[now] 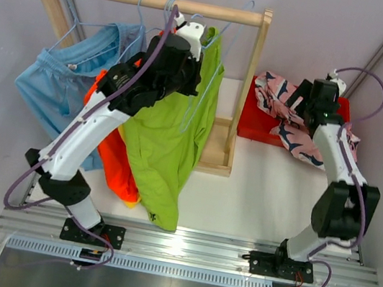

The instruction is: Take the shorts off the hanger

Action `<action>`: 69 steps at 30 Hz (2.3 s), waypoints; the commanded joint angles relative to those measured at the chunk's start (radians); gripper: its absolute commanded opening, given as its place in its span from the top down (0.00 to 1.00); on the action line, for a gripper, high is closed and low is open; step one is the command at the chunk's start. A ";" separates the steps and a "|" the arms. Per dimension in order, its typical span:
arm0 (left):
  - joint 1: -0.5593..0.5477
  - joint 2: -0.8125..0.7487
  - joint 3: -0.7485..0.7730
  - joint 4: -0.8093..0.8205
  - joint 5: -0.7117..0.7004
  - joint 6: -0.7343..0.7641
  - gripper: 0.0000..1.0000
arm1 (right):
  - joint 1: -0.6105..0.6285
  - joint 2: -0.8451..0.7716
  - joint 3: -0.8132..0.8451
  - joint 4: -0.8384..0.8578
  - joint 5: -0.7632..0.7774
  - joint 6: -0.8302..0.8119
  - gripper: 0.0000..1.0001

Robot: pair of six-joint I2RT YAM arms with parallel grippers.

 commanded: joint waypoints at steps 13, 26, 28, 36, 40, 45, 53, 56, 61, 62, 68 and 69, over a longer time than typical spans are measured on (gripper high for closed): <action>-0.019 0.238 0.333 0.061 0.070 0.056 1.00 | 0.031 -0.511 -0.415 0.103 -0.009 0.056 0.00; 0.027 0.317 0.249 0.054 0.156 0.053 1.00 | 0.042 -0.640 -0.562 0.111 -0.050 0.068 0.00; 0.027 0.310 0.196 0.055 0.158 0.053 1.00 | 0.045 -0.651 -0.576 0.111 -0.055 0.072 0.01; 0.015 0.270 0.046 0.046 0.142 0.050 0.89 | 0.077 -0.688 -0.602 0.082 -0.033 0.084 0.01; -0.016 0.184 -0.102 0.089 0.098 0.050 0.45 | 0.113 -0.729 -0.623 0.072 -0.004 0.081 0.00; -0.041 0.058 -0.106 0.080 0.069 0.039 0.20 | 0.134 -0.761 -0.620 0.043 0.019 0.084 0.00; -0.062 -0.139 -0.031 -0.046 0.085 0.015 0.01 | 0.179 -0.818 -0.616 0.002 0.065 0.092 0.01; -0.062 -0.236 -0.040 -0.084 0.101 0.003 0.01 | 0.197 -0.835 -0.620 -0.011 0.077 0.099 0.01; -0.062 -0.370 -0.032 -0.110 0.070 0.019 0.01 | 0.246 -0.846 -0.622 -0.027 0.113 0.122 0.00; -0.062 -0.397 -0.035 -0.109 0.026 0.029 0.01 | 0.255 -0.846 -0.622 -0.032 0.125 0.125 0.01; -0.061 -0.393 -0.051 -0.109 -0.062 0.098 0.02 | 0.323 -0.863 -0.613 -0.053 0.180 0.142 0.01; -0.061 -0.384 -0.066 -0.103 -0.065 0.105 0.06 | 0.329 -0.866 -0.611 -0.057 0.183 0.142 0.01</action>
